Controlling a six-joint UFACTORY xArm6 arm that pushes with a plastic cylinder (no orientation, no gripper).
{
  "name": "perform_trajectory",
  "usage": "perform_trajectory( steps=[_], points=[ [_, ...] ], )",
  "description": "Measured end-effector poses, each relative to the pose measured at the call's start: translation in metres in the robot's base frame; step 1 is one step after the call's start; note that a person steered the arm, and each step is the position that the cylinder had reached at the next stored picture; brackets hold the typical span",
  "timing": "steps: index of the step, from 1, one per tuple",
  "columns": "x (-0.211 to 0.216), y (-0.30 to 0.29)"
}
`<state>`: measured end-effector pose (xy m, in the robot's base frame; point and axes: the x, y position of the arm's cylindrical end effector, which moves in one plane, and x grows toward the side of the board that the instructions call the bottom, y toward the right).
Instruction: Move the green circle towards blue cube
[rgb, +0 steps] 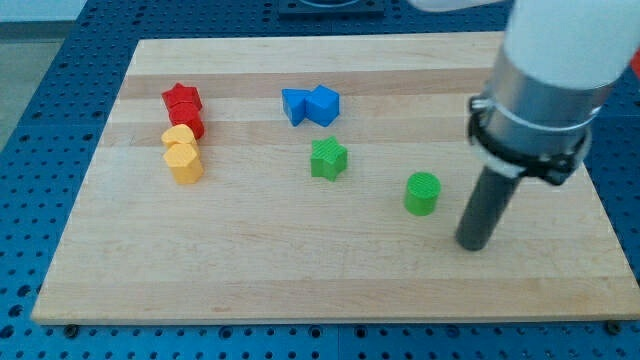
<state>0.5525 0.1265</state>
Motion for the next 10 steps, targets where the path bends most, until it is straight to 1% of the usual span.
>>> perform_trajectory(
  steps=[1, 2, 3, 4, 5, 6, 7, 8, 9, 10],
  points=[
    [-0.016, -0.041],
    [-0.088, -0.044],
    [-0.137, -0.044],
    [-0.112, -0.048],
    [-0.056, -0.049],
    [-0.038, -0.015],
    [-0.087, 0.004],
    [-0.136, 0.0],
    [-0.141, -0.006],
    [-0.134, 0.009]
  ],
)
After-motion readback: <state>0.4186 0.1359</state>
